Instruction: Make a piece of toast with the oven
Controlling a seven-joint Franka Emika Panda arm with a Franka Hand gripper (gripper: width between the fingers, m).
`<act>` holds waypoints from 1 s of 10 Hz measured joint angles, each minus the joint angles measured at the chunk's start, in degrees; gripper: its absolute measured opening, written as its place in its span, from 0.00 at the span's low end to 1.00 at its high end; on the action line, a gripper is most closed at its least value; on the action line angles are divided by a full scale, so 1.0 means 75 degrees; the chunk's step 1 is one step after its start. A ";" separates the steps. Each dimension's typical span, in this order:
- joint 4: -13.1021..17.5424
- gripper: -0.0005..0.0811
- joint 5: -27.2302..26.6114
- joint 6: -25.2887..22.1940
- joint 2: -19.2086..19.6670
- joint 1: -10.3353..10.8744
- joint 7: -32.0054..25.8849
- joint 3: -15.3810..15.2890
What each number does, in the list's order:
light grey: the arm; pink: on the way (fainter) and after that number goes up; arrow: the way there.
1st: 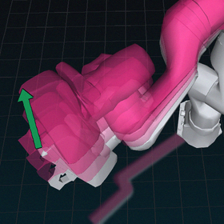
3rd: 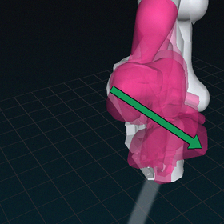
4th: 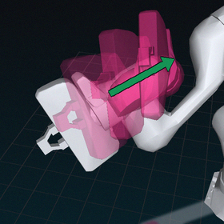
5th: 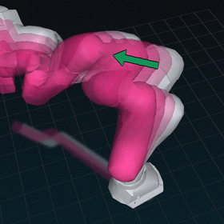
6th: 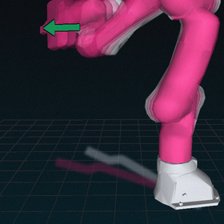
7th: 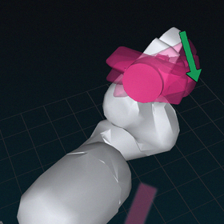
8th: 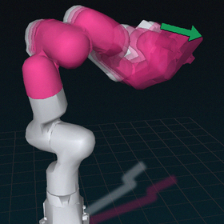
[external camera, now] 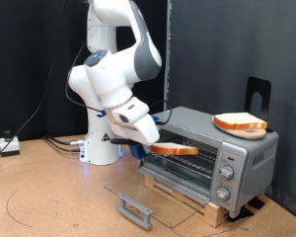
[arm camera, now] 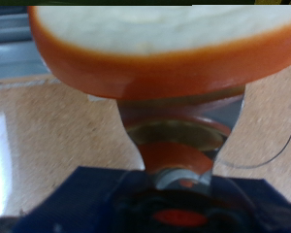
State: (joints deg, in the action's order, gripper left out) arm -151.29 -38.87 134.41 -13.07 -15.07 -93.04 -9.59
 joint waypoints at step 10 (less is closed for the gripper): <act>-0.0717 0.57 0.0452 0.1595 -0.0143 0.0105 0.0353 -0.0754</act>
State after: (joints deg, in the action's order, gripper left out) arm -156.67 -35.48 146.37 -14.15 -14.27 -90.39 -15.25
